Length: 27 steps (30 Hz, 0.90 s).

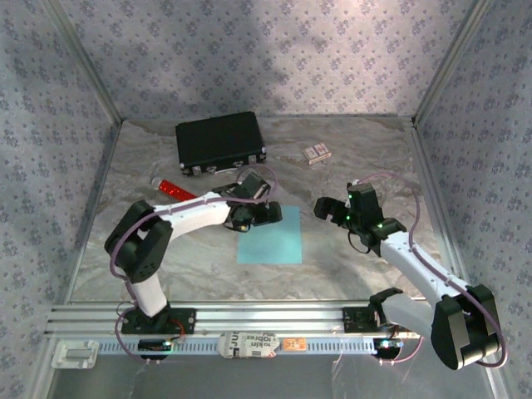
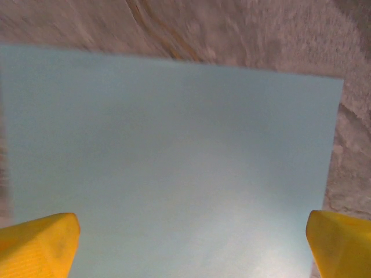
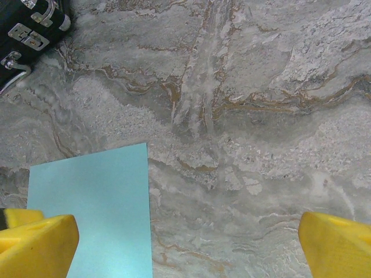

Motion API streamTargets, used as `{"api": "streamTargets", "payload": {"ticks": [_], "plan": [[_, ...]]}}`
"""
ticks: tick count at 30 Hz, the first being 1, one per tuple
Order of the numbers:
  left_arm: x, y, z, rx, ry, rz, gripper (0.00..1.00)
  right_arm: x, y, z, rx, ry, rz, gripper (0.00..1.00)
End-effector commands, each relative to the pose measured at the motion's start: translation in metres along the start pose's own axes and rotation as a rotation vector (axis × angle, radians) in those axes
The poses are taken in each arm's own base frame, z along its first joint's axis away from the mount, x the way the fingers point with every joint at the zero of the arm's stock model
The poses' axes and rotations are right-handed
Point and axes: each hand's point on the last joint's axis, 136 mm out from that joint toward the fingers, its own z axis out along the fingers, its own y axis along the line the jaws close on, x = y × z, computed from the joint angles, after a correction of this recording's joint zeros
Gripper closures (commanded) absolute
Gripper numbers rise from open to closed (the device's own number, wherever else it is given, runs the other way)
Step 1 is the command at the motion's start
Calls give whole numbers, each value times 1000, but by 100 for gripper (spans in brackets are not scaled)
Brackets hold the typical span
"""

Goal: Fold a paper plane with a square sheet of paper (pick it up from the middle)
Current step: Move the square sheet of paper to the center of the table.

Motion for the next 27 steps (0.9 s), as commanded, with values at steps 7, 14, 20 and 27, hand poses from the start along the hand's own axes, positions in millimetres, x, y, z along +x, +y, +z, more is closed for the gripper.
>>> {"api": "streamTargets", "payload": {"ticks": [7, 14, 20, 27], "plan": [[-32, 16, -53, 16, -160, 157, 0, -13, -9, -1, 38, -48, 80, 1], [-23, 28, -38, 47, -50, 37, 2, -4, 15, 8, -160, 64, 58, 1], [-2, 29, -21, -52, 80, 48, 6, 3, 6, 11, -113, 91, 43, 1], [15, 16, -3, -210, 197, 138, 8, 12, 0, 13, -102, 111, 41, 1]]}}
